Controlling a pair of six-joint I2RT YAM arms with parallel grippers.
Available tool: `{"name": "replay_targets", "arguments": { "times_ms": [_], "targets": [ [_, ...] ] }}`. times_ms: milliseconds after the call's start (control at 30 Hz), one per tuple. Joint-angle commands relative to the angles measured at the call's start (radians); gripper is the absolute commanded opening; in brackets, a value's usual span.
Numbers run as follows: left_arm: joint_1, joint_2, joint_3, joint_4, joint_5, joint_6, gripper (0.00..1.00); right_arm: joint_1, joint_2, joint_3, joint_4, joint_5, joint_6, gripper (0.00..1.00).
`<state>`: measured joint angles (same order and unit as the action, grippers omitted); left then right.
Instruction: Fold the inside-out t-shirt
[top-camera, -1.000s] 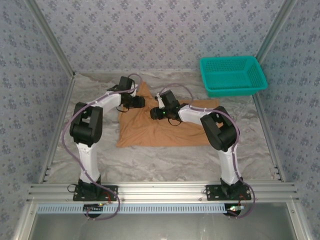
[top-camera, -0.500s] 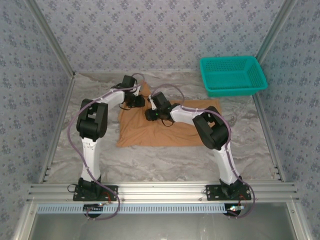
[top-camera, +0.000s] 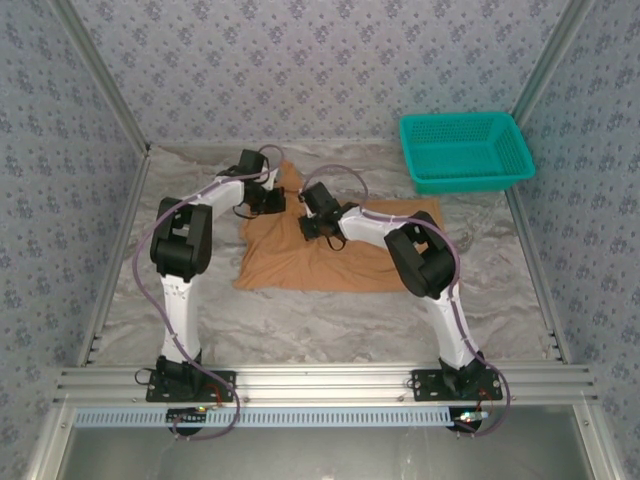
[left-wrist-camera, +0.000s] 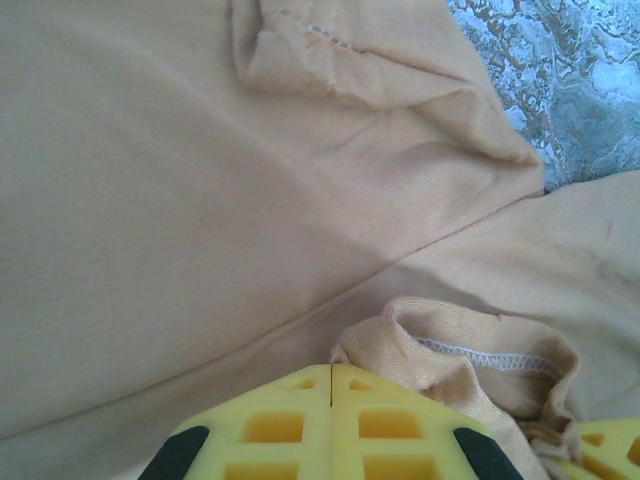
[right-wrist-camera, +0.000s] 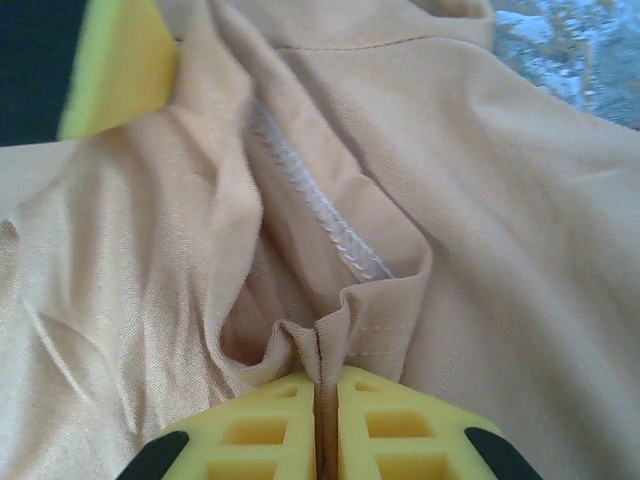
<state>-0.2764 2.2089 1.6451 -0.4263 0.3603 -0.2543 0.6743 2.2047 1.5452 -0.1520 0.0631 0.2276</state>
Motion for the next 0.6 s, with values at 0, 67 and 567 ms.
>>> {"name": "replay_targets", "arguments": {
  "times_ms": [0,67,567],
  "targets": [
    [0.018,-0.027,0.003,0.001,0.037,0.006,0.00,-0.028,-0.051,-0.022,-0.044,0.040,0.031,0.12],
    [0.025,-0.037,0.002,0.010,0.055,0.001,0.00,-0.041,-0.069,-0.041,-0.023,0.002,0.063,0.12],
    [0.029,0.018,0.137,-0.028,0.100,0.010,0.00,-0.149,-0.111,-0.155,0.175,-0.246,0.269,0.21]
  ]
}}
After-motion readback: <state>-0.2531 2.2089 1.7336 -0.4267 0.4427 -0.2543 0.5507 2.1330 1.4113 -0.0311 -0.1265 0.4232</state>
